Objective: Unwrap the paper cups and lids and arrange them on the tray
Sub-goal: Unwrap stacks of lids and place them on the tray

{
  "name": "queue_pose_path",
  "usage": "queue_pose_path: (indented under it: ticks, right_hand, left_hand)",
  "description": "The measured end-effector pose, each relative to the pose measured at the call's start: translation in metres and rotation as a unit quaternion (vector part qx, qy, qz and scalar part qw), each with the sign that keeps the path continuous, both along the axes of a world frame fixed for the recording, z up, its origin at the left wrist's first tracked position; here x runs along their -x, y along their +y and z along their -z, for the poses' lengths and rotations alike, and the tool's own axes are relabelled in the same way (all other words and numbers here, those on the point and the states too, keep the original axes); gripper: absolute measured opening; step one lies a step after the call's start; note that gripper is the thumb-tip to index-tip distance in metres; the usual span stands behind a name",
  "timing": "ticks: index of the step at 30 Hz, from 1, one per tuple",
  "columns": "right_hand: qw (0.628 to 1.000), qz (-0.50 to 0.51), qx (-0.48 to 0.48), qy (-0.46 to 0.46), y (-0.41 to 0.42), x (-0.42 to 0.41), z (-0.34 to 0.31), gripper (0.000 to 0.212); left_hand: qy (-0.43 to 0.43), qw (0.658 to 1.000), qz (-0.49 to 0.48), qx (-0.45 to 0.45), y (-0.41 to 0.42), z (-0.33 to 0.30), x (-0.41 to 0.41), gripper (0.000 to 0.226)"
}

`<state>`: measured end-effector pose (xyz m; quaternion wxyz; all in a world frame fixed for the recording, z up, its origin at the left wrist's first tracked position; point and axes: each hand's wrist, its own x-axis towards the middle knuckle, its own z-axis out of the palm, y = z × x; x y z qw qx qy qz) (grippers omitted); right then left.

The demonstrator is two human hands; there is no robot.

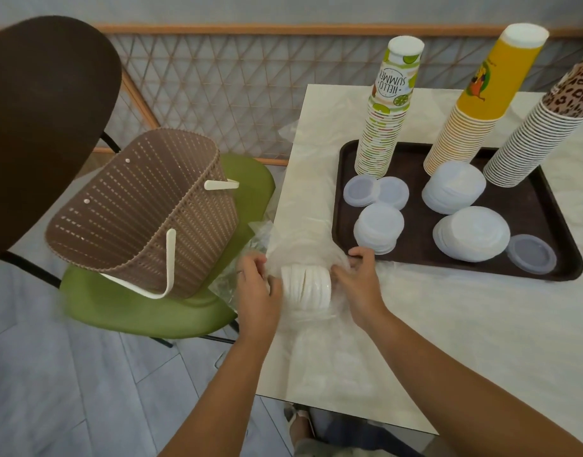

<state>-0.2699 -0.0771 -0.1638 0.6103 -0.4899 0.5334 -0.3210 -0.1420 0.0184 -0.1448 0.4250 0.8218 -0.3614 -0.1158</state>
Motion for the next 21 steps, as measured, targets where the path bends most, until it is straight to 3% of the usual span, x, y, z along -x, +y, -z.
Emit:
queue_pose_path:
  ticks: [1,3,5,8,10,12,15,18,21]
  right_hand:
    - [0.999,-0.007,0.051,0.019,0.001,0.001,-0.001,0.038]
    - [0.984,-0.041,0.165,0.051,0.005,0.001,-0.001,0.045]
    - [0.961,-0.084,0.247,0.092,0.011,0.002,-0.001,0.051]
    - [0.926,-0.122,0.323,0.152,0.014,0.0,0.006,0.045]
    - [0.928,-0.13,0.311,0.157,0.015,-0.001,0.009,0.032]
    - [0.917,-0.131,0.301,0.226,0.012,-0.003,0.012,0.018]
    - [0.898,-0.148,0.307,0.277,0.005,-0.001,0.024,0.024]
    - [0.885,-0.182,0.291,0.316,0.003,0.001,0.025,0.023]
    - [0.843,-0.191,0.395,0.312,0.005,0.005,0.019,0.067]
  left_hand:
    - [0.003,1.0,0.001,0.031,0.004,-0.003,0.007,0.023]
    - [-0.023,0.999,0.008,0.038,0.008,-0.006,0.02,0.039]
    - [-0.114,0.994,0.001,0.006,0.009,-0.002,0.025,0.051]
    - [-0.266,0.964,0.02,0.005,0.006,0.001,0.025,0.048]
    - [-0.318,0.946,0.061,0.016,0.004,0.004,0.028,0.049]
    - [-0.313,0.945,0.092,-0.013,0.005,0.007,0.032,0.056]
    - [-0.271,0.954,0.096,-0.079,0.006,0.012,0.036,0.066]
    - [-0.218,0.971,0.072,-0.071,0.001,0.015,0.034,0.054]
    - [-0.124,0.991,0.036,-0.043,0.0,0.012,0.033,0.051]
